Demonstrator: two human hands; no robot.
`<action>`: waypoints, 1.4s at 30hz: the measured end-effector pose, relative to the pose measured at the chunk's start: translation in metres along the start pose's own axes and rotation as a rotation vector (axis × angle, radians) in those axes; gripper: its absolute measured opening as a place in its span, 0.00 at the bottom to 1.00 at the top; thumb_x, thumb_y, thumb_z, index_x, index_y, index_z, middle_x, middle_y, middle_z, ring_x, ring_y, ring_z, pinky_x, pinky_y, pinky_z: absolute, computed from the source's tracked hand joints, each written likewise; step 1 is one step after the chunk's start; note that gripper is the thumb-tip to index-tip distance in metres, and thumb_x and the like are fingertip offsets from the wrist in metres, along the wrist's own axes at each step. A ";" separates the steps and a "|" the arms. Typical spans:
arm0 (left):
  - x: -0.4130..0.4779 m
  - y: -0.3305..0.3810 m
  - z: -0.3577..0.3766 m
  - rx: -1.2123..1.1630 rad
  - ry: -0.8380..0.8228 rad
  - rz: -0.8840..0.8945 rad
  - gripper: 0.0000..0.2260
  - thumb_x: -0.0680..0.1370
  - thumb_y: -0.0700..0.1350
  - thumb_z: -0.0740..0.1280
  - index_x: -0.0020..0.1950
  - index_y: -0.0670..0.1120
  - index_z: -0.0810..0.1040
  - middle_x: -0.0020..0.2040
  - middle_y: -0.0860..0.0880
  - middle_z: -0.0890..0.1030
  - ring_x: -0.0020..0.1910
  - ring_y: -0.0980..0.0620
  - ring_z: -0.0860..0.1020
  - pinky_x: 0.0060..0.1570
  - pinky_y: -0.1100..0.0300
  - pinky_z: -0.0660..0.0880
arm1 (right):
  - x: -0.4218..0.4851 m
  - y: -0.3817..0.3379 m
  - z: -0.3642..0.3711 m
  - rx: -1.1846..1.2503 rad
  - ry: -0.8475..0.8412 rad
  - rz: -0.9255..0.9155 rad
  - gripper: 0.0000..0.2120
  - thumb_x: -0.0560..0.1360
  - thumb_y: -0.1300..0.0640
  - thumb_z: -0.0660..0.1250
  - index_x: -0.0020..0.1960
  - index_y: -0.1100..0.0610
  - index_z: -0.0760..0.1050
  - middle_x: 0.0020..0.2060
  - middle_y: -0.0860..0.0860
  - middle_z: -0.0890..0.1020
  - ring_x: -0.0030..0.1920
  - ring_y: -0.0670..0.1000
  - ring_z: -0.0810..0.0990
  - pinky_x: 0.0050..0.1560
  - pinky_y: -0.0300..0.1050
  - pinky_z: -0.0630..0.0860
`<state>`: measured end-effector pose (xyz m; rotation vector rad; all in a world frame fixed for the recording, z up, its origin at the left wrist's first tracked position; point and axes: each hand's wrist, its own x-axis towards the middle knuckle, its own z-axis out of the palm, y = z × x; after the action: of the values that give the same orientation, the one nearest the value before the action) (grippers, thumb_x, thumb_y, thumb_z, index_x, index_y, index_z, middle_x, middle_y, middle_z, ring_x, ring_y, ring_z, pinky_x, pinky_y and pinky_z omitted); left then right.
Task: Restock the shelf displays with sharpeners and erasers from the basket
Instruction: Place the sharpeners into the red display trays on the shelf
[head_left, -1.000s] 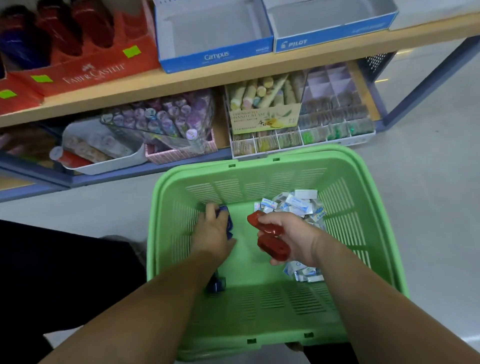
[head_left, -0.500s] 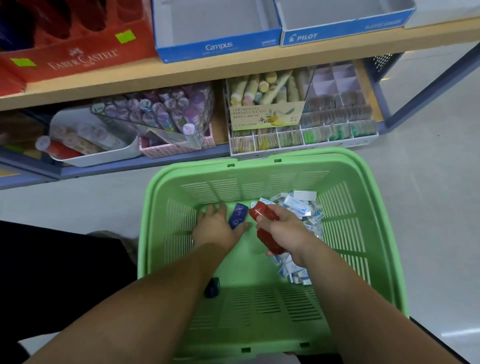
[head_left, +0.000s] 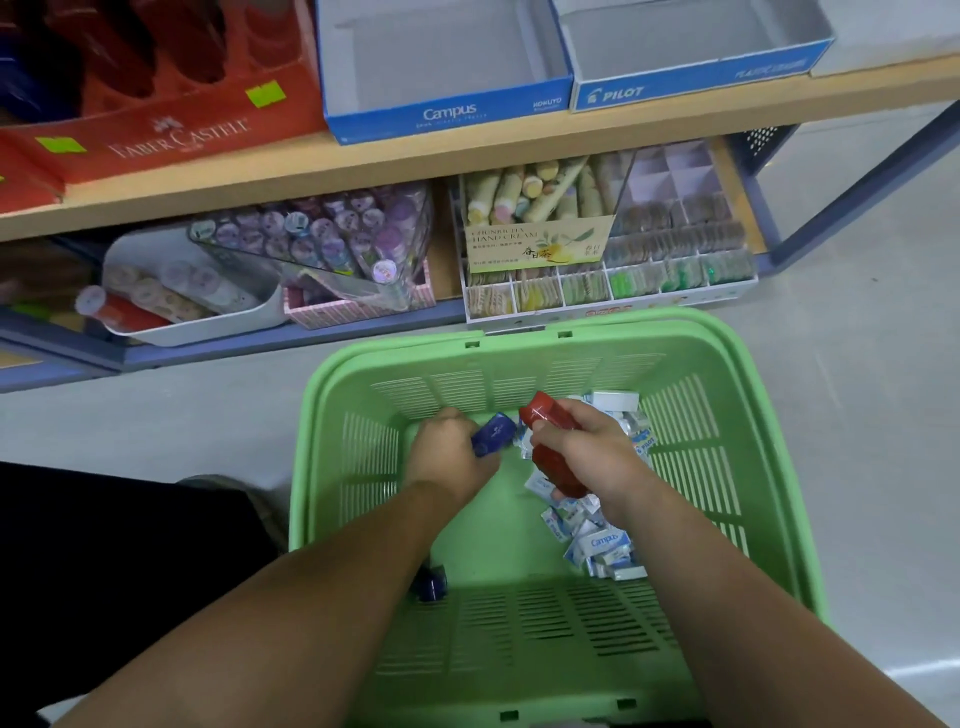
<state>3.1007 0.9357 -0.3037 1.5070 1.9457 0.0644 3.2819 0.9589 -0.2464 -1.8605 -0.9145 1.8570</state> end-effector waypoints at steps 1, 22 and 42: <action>-0.003 0.008 -0.004 -0.040 0.002 -0.029 0.08 0.72 0.51 0.74 0.40 0.47 0.83 0.39 0.49 0.80 0.37 0.49 0.79 0.35 0.59 0.74 | 0.001 -0.002 0.000 -0.010 0.005 -0.005 0.05 0.79 0.56 0.71 0.52 0.46 0.80 0.49 0.53 0.84 0.47 0.57 0.84 0.36 0.51 0.83; -0.113 0.006 -0.271 -0.508 0.138 0.159 0.11 0.69 0.47 0.82 0.48 0.52 0.84 0.36 0.47 0.84 0.27 0.52 0.80 0.28 0.56 0.79 | -0.123 -0.170 0.087 -0.117 -0.191 -0.398 0.10 0.74 0.47 0.77 0.53 0.47 0.81 0.41 0.52 0.86 0.41 0.54 0.85 0.28 0.44 0.74; -0.026 -0.049 -0.447 -0.085 0.484 0.269 0.12 0.77 0.52 0.72 0.59 0.59 0.77 0.51 0.59 0.80 0.49 0.54 0.80 0.50 0.55 0.80 | -0.136 -0.273 0.187 0.004 -0.275 -0.432 0.09 0.83 0.51 0.65 0.61 0.53 0.76 0.54 0.57 0.86 0.48 0.57 0.84 0.32 0.47 0.77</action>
<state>2.8269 1.0525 0.0348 1.8074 2.0476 0.6764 3.0562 1.0318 0.0215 -1.2866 -1.2840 1.8518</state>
